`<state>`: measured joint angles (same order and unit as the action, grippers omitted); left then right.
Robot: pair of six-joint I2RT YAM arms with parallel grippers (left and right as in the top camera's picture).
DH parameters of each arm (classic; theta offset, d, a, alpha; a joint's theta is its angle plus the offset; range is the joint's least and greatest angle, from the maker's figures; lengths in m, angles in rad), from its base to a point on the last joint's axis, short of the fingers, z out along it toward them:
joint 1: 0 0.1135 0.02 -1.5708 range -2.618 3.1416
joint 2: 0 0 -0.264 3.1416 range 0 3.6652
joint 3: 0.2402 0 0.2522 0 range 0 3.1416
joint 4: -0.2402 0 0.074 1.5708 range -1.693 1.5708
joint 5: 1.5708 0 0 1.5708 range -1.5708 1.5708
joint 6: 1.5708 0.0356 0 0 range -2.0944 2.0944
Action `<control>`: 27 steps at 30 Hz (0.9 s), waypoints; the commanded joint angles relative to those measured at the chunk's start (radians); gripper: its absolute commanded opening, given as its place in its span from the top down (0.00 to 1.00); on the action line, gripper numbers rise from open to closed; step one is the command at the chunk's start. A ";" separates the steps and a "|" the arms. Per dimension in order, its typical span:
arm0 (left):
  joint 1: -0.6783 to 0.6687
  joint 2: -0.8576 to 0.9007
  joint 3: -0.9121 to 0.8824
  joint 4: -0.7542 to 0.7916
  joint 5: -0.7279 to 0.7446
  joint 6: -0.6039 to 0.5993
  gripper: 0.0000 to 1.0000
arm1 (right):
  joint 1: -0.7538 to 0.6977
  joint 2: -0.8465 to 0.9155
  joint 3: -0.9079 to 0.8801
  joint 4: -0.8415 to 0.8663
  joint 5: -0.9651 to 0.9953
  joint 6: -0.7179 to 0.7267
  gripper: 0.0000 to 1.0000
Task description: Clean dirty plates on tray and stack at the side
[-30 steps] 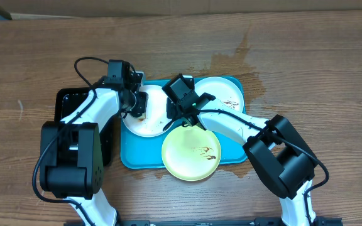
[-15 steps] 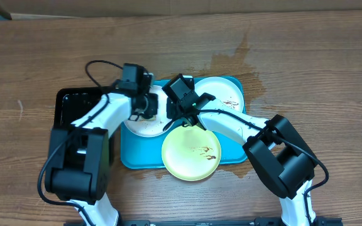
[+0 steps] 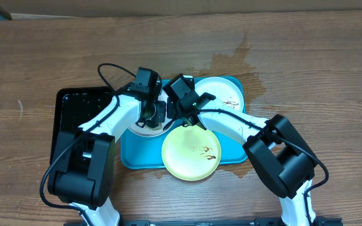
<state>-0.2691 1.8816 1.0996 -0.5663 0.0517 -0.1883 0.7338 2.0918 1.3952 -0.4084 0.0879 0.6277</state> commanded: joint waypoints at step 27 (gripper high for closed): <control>0.091 0.146 -0.116 0.018 0.022 -0.006 0.96 | 0.006 -0.001 0.024 0.019 -0.029 0.000 0.95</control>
<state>-0.1680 1.8988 1.0859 -0.4351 -0.2188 -0.2184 0.7338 2.0918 1.3952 -0.3969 0.0784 0.6281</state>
